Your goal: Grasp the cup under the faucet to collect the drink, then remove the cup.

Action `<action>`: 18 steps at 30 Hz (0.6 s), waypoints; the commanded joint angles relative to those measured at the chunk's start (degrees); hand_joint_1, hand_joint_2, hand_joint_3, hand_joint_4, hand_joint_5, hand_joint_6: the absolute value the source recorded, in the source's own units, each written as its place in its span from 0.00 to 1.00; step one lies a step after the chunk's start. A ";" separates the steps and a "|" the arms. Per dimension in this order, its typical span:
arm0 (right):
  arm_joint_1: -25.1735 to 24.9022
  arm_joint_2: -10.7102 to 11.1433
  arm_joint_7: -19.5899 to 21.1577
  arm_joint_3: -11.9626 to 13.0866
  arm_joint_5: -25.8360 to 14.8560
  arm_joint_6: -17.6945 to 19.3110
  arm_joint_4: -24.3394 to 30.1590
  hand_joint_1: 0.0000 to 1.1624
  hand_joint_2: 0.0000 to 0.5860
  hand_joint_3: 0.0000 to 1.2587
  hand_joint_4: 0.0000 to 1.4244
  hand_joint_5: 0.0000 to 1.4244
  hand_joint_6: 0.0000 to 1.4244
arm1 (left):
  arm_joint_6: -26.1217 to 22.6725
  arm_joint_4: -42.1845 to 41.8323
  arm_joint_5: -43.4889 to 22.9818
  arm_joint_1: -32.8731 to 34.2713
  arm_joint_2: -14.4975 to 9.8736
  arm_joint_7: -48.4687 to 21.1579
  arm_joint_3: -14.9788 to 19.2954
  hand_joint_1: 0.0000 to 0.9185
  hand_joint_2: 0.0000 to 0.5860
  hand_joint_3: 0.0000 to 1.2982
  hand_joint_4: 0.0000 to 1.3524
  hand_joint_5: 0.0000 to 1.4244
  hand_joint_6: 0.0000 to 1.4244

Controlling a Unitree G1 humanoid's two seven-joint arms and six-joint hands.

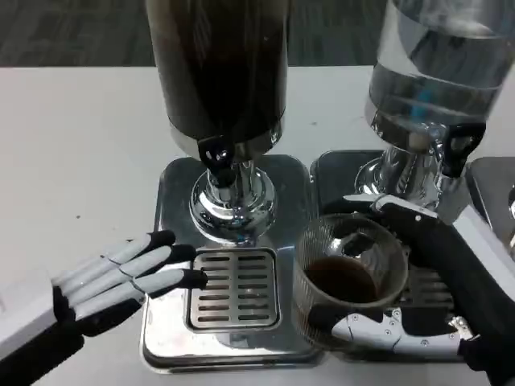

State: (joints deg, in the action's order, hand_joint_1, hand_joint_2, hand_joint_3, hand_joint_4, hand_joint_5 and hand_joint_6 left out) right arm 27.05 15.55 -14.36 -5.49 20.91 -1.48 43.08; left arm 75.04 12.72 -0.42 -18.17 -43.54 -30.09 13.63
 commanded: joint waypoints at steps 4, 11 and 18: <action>-0.87 -0.53 0.34 0.37 -1.30 -0.01 1.57 0.68 0.42 0.34 0.38 0.54 0.70 | 0.54 -0.30 1.43 -0.74 -0.97 1.48 0.10 0.00 0.18 0.11 0.00 0.00 0.04; -0.53 -0.71 0.48 0.14 -1.48 0.24 1.21 0.68 0.42 0.34 0.38 0.54 0.70 | 0.03 -0.54 1.69 -1.24 -1.23 2.10 0.22 0.00 0.18 0.11 0.00 0.00 0.04; -0.41 -1.14 0.65 0.21 -1.22 0.57 1.29 0.68 0.42 0.34 0.38 0.54 0.70 | -0.09 0.29 1.75 -0.17 -1.97 2.11 -0.11 0.00 0.17 0.11 0.00 0.00 0.04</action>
State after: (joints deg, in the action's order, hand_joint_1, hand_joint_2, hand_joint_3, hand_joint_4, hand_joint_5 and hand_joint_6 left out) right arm 27.06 14.78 -14.38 -5.51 20.82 -1.74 43.08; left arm 75.03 12.67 0.56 -18.78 -44.40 -28.77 13.59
